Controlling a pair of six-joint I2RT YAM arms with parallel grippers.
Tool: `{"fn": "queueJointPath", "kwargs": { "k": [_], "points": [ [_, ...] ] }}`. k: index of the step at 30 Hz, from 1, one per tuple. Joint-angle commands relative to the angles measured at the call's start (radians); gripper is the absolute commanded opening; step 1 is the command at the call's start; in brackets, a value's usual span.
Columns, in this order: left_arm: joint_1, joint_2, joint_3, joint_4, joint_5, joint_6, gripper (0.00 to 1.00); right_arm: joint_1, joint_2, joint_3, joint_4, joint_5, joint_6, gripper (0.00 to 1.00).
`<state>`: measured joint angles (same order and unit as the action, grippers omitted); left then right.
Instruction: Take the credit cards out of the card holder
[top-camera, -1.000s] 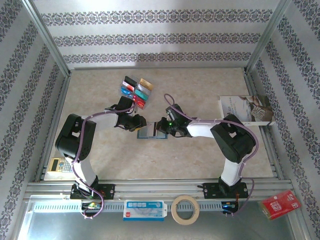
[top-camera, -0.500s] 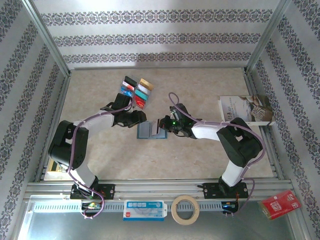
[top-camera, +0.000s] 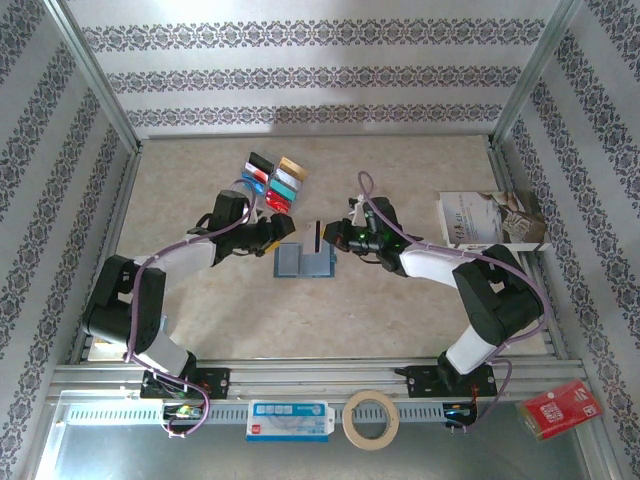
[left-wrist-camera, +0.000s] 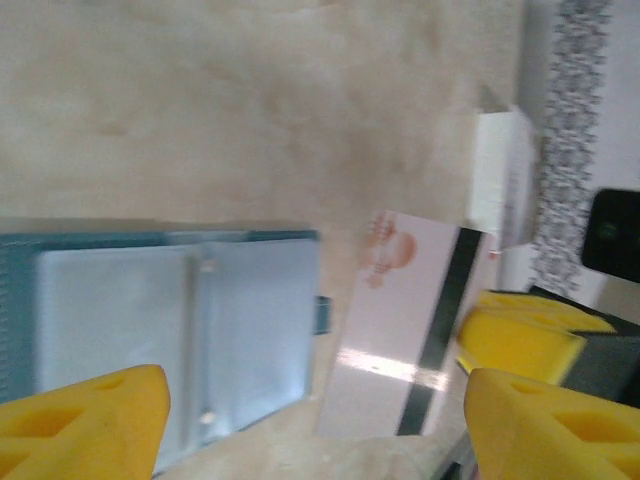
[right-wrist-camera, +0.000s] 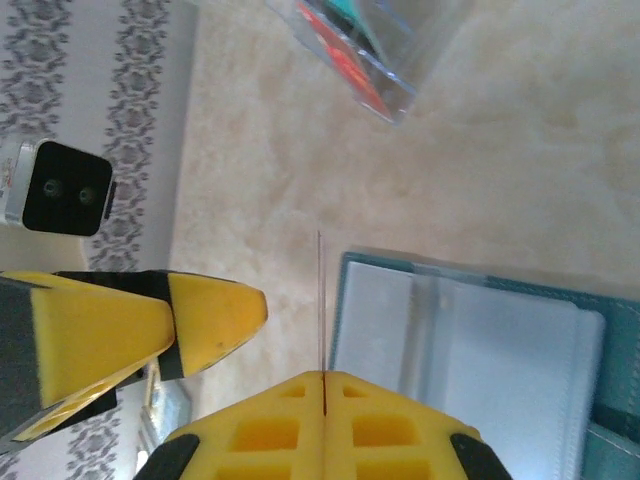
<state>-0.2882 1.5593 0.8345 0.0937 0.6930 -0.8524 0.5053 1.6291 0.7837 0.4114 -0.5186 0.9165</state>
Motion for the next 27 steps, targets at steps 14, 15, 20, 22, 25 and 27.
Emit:
{"fn": "queueJointPath", "kwargs": {
  "k": [14,15,20,22,25,27],
  "points": [
    [0.003,-0.036,0.013,0.233,0.191,-0.123,0.53,-0.039,0.014,0.049,0.326,-0.234,0.182,0.00],
    [0.004,-0.038,0.012,0.252,0.197,-0.133,0.50,-0.040,0.018,0.049,0.328,-0.238,0.189,0.00],
    [0.003,-0.054,-0.005,0.383,0.225,-0.209,0.23,-0.042,0.031,0.053,0.381,-0.245,0.220,0.00],
    [0.004,-0.067,0.007,0.348,0.221,-0.190,0.15,-0.044,0.032,0.051,0.389,-0.241,0.227,0.00],
    [0.003,-0.087,0.014,0.316,0.203,-0.180,0.05,-0.047,0.033,0.047,0.402,-0.236,0.238,0.05],
    [0.004,-0.095,0.011,0.328,0.194,-0.193,0.00,-0.045,0.034,0.046,0.402,-0.232,0.250,0.18]
  ]
}}
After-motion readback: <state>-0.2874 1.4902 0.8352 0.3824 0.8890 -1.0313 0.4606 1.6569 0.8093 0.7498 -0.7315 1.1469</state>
